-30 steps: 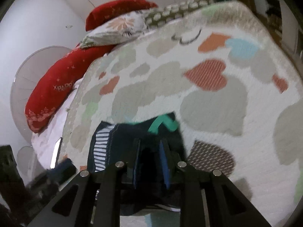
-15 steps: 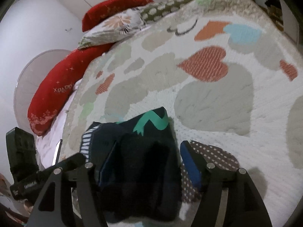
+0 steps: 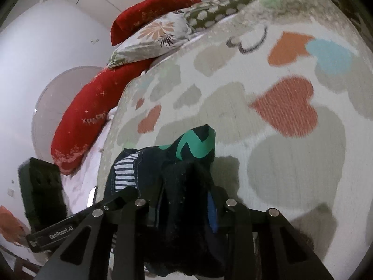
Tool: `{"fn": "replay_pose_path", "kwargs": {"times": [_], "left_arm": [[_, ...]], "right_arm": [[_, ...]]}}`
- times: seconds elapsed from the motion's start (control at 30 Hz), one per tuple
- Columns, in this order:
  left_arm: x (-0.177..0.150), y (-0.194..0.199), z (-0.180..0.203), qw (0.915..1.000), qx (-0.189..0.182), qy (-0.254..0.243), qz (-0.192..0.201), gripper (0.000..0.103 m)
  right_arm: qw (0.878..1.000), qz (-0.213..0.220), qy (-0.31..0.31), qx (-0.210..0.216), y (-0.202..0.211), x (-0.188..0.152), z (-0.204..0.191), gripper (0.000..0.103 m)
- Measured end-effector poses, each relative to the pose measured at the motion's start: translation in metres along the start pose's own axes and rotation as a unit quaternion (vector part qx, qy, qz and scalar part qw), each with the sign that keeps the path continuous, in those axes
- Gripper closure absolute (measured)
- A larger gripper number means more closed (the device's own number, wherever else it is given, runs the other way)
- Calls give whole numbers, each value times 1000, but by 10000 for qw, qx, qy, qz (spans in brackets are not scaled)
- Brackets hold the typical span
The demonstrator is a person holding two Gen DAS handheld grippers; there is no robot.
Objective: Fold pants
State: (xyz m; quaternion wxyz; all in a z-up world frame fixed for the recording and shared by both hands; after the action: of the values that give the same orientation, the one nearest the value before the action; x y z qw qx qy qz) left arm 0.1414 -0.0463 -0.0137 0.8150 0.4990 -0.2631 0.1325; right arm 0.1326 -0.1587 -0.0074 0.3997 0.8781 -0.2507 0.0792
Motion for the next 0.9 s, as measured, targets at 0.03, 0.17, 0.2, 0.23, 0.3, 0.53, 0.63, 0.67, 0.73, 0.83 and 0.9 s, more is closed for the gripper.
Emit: {"fn": "replay_pose_path", "kwargs": {"times": [0.03, 0.17, 0.2, 0.23, 0.3, 0.53, 0.63, 0.67, 0.73, 0.83, 0.9], "left_arm": [[5, -3, -3, 9999, 150, -46, 12, 65], [20, -17, -23, 9969, 770, -162, -36, 61], [21, -18, -26, 9971, 750, -128, -48, 60], [21, -15, -28, 9977, 671, -66, -42, 59], [22, -7, -31, 9984, 568, 40, 44, 53], [12, 32, -35, 9951, 910, 50, 392, 51], [-3, 34, -31, 9929, 1113, -132, 397, 51], [-8, 29, -29, 9925, 1157, -200, 328, 51], [-18, 19, -27, 9920, 1213, -293, 164, 51], [-34, 1, -27, 9904, 1332, -365, -71, 51], [-37, -8, -27, 9884, 1429, -485, -184, 51]], "right_arm": [[9999, 34, 52, -89, -5, 5, -2, 71], [9963, 218, 350, -755, -28, 22, 1, 67], [9951, 216, 405, -873, -31, 24, 3, 64], [9942, 216, 439, -957, -34, 25, 6, 62], [9941, 209, 423, -976, -35, 27, 8, 61], [9916, 699, 688, -846, 6, 25, -9, 59], [9908, 822, 743, -782, 20, 16, -16, 59], [9901, 854, 781, -795, 22, 11, -19, 59], [9876, 887, 902, -932, 20, 5, -20, 59], [9807, 802, 1123, -1383, 4, -4, -11, 60], [9788, 707, 1151, -1537, -4, -7, -2, 60]]}}
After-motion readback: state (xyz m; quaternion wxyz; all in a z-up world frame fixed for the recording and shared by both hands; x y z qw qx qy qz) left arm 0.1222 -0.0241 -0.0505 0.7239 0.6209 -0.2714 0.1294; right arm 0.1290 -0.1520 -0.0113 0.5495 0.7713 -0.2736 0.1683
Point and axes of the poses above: each gripper's, at about its wrist camera, not at the fingertips, and y roughly against the way its jaws point, z to its right, x to its top, the point moved 9 cm from there along -y, roughly the way its jaws point, and after that the axes turned 11 degrees about -y, right-handed, at the moved point
